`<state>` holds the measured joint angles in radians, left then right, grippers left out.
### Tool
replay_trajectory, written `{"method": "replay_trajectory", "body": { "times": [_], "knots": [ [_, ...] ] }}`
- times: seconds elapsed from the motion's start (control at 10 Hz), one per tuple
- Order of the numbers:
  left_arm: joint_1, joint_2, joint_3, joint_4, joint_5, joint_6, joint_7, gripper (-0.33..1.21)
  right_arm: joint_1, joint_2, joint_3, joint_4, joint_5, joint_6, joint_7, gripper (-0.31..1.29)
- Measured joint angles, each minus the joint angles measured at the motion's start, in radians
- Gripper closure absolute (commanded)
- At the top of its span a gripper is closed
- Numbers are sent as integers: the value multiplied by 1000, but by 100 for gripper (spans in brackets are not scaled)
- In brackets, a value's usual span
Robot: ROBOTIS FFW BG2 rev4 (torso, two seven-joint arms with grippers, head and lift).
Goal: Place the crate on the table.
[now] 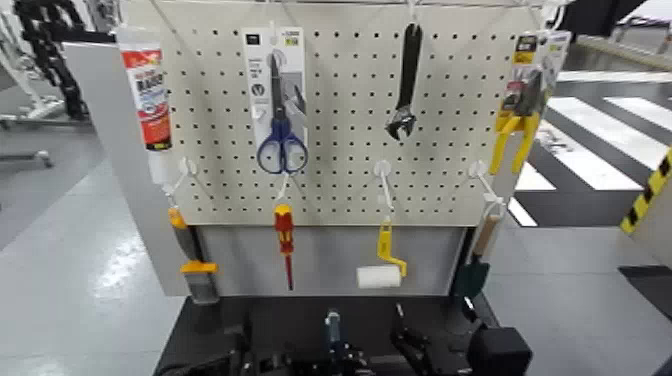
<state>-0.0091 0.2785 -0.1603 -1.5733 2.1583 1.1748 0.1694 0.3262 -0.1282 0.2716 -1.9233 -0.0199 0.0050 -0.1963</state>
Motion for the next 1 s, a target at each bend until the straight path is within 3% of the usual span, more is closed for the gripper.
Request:
{"method": "replay_trajectory", "body": {
  "times": [0.7, 1.0],
  "knots": [
    [-98, 35, 36, 108, -43, 59, 19, 120, 1, 1, 1, 4, -6, -7, 0, 14],
    [-151, 54, 25, 157, -99, 69, -55, 120, 1, 2, 3, 9, -9, -12, 0, 14]
  ]
}}
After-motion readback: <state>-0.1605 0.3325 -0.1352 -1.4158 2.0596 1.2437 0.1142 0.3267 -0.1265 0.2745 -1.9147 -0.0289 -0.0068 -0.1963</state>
